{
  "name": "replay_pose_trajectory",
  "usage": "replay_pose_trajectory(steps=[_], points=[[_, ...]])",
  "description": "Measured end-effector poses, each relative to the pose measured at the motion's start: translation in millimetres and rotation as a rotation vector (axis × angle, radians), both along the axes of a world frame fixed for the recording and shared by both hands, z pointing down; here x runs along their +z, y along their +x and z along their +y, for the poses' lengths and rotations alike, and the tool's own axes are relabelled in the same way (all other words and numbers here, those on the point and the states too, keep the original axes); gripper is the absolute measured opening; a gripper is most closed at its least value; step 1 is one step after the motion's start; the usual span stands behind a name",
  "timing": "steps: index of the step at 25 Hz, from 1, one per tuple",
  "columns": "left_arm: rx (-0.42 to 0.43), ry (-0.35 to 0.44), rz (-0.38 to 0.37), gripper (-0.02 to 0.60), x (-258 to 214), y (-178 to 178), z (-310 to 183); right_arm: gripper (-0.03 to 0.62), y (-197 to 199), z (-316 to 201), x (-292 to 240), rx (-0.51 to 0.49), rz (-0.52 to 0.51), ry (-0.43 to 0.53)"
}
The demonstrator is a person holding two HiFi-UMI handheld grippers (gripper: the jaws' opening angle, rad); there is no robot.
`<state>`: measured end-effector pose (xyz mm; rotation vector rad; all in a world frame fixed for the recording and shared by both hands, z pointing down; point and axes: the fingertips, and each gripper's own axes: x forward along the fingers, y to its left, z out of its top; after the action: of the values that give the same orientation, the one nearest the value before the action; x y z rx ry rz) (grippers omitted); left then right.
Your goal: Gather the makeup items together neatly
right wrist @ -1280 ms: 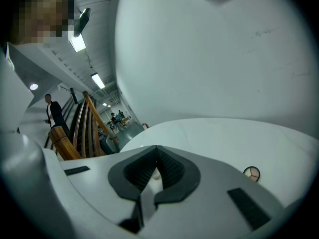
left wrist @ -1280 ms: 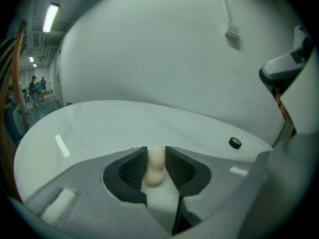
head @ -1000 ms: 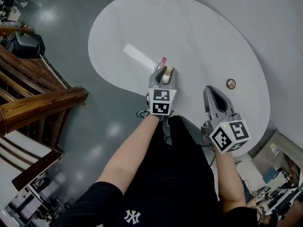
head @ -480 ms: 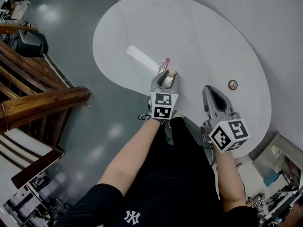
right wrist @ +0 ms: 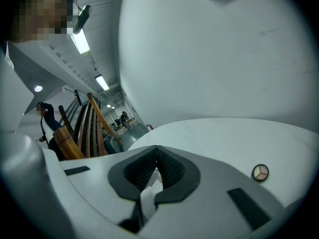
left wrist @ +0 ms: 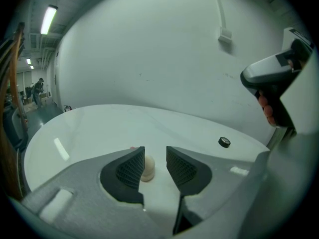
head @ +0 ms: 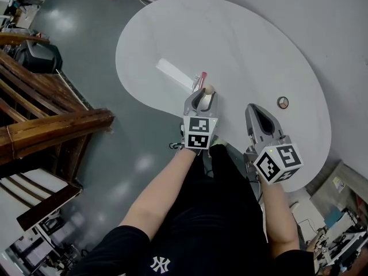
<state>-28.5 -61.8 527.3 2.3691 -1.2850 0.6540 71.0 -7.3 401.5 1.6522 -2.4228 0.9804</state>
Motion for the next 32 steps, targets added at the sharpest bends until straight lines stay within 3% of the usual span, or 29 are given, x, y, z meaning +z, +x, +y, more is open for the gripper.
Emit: replay_pose_trajectory(steps=[10,15,23,25,32], points=[[0.066,0.009,-0.003,0.123,-26,23,15,0.014,11,7,-5,0.036,-0.006,0.017],[0.131,0.009,0.018,0.103,-29,55,24,0.014,32,16,2,0.071,-0.004,0.012],[0.333,0.023,0.021,0.039,-29,135,38,0.014,84,31,7,0.191,-0.006,-0.002],[0.386,0.031,0.005,0.011,-25,161,43,0.014,103,38,11,0.224,-0.011,-0.009],[0.572,0.018,-0.076,0.011,0,237,61,0.014,159,57,26,0.327,-0.040,-0.039]])
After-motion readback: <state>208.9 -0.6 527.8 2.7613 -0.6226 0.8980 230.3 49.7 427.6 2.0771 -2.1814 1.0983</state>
